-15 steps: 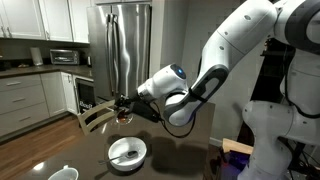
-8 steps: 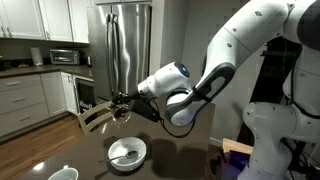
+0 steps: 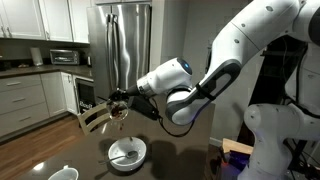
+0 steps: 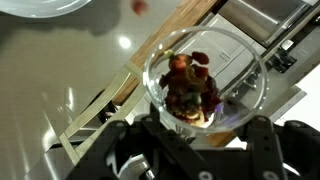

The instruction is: Pour the contents of the glass cup into the bowl

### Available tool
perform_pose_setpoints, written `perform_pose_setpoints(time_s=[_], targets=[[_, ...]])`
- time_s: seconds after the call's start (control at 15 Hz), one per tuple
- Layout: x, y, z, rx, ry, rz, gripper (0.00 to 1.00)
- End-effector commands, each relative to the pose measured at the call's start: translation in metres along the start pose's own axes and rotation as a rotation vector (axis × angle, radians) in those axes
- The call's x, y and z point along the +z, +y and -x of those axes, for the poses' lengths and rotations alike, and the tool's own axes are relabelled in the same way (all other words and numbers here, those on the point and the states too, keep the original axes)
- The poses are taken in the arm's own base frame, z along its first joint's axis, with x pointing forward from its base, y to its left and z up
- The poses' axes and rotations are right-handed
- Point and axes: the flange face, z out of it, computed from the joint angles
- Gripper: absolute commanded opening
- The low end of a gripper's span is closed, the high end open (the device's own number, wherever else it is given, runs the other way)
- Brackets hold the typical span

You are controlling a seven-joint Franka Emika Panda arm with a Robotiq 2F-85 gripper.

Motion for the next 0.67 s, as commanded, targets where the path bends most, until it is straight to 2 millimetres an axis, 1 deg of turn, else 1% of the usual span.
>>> perform_pose_setpoints(time_s=[0.0, 0.27, 0.6], targets=[[-0.006, -0.006, -0.010, 0.003, 0.025, -0.016, 0.42], [-0.012, -0.009, -0.012, 0.012, 0.034, -0.023, 0.42], [-0.019, -0.014, -0.006, 0.000, 0.034, -0.035, 0.42]])
